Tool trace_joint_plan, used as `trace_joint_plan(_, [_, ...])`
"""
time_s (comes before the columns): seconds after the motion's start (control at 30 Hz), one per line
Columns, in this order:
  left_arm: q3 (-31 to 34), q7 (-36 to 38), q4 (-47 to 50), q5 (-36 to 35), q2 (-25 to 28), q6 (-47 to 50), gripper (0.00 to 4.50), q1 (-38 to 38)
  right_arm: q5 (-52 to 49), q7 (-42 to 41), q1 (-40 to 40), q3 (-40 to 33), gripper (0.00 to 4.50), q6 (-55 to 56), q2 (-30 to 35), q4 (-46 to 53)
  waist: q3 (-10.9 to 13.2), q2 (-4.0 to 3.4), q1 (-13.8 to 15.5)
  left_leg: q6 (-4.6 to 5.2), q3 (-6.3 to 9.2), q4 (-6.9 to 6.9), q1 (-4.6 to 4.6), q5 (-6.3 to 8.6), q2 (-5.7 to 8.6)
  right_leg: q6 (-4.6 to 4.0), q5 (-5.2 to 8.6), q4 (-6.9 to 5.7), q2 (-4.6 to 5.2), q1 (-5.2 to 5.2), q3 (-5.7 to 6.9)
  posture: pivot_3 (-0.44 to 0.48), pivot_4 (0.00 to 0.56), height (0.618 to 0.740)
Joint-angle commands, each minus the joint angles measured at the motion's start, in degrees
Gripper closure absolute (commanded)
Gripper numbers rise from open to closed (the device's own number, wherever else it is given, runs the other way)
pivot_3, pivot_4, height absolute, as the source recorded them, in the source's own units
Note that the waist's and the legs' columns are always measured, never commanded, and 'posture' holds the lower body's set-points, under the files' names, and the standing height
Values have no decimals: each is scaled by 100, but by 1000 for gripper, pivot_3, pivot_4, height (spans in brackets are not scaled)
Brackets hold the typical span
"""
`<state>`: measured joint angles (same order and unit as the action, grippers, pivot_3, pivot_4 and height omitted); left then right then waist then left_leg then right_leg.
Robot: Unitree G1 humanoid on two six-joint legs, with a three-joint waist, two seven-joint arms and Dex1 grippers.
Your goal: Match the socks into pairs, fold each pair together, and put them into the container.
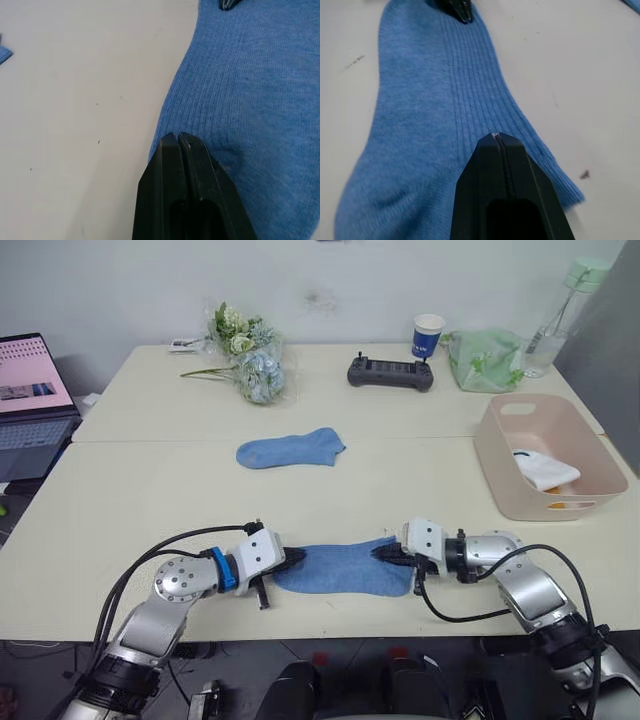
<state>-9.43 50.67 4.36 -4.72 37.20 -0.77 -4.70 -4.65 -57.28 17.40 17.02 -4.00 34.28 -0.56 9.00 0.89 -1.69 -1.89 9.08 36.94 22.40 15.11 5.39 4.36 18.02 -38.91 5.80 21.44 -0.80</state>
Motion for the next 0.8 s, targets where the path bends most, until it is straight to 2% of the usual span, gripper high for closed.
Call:
trace_joint_plan(0.03, [158, -73, -184, 44, 53, -96, 4458, 150, 31, -10, -128, -311, 4500, 143, 302, -88, -1, -1, 1, 0, 0, -1, -3, 0, 0, 0, 0, 0, 0, -3, 0, 0, 150, 740])
trace_joint_plan(0.2, [522, 117, 352, -451, 156, -109, 4458, 266, -712, -207, -235, -721, 4500, -265, 342, 665, 0, -1, -20, 0, 0, -2, -2, 0, -2, 0, 0, -1, -1, 0, -2, 0, 150, 740])
trace_joint_plan(0.37, [507, 291, 993, -654, 267, 163, 4458, 440, -1073, -335, -287, -590, 4500, -721, 206, 1268, 1, -1, -1, 0, 4, -3, 4, 0, -3, 0, 0, 1, -1, 2, 0, 0, 150, 740])
trace_joint_plan(0.53, [193, 196, 820, -223, 257, 259, 4458, 568, -403, -326, -435, -5, 4500, -813, 367, 1161, 1, -1, 2, 1, 4, -3, 3, 1, -1, 0, 0, 3, -1, 0, 2, 0, 150, 740])
trace_joint_plan(0.8, [75, 177, 719, -86, 281, 375, 4458, 709, -97, -534, -559, -79, 4500, -500, 927, 998, -1, 0, 6, 1, 3, -3, -1, 1, -1, 1, 1, 4, -1, -5, 2, 0, 150, 740])
